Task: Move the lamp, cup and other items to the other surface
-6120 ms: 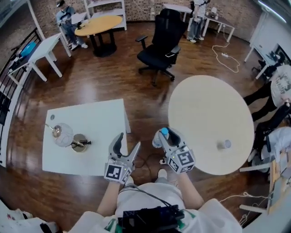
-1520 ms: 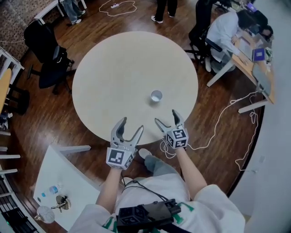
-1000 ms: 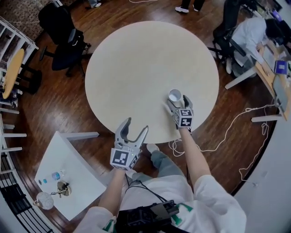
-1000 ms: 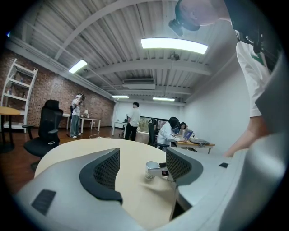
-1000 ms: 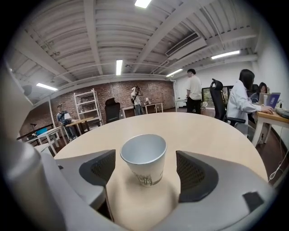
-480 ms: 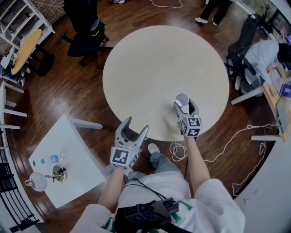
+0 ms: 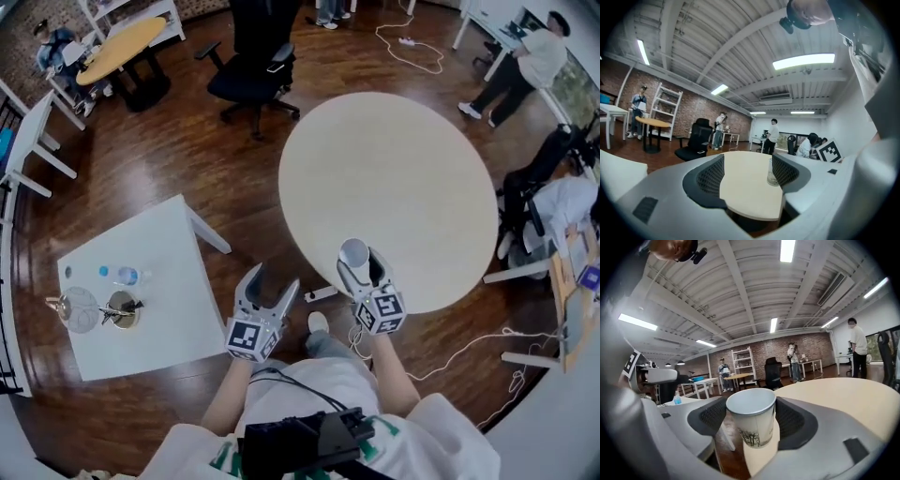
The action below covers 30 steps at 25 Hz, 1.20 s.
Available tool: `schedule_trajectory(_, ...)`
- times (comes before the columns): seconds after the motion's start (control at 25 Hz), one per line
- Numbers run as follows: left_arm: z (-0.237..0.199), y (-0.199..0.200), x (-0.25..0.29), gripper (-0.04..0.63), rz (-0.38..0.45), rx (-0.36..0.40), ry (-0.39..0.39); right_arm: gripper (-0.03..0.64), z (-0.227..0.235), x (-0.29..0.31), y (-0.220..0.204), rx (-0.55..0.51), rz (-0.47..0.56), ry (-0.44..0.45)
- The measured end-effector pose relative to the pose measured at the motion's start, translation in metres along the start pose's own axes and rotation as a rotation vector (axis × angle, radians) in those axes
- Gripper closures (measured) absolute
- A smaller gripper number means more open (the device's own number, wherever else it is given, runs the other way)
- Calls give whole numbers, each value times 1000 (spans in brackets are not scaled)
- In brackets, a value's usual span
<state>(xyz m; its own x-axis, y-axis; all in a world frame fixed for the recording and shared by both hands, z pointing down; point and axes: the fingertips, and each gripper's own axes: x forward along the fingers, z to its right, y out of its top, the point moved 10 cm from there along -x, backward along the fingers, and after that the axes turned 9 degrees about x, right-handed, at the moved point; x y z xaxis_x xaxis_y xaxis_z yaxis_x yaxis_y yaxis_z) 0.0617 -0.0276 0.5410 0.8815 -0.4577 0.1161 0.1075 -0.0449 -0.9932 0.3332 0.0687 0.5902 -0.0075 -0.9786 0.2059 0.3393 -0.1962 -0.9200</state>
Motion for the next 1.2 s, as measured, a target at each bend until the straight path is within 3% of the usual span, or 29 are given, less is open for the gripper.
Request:
schedule_trajectory(0.36, -69, 0, -140, 284, 46, -17, 335, 272, -181, 72, -22, -67, -160, 411)
schedule_trajectory(0.48, -87, -10, -187, 284, 48, 14, 452, 272, -233, 102, -46, -68, -195, 529)
schedule_trajectory(0.76, -114, -24, -276, 284, 40, -18, 682, 272, -363, 169, -107, -173, -318, 812)
schedule_trajectory(1.0, -127, -38, -333, 285, 15, -37, 806, 268, -454, 223, -159, -259, -389, 918)
schedule_trajectory(1.2, -132, -42, -365, 284, -20, -81, 868, 267, -493, 260, -218, -295, -457, 946)
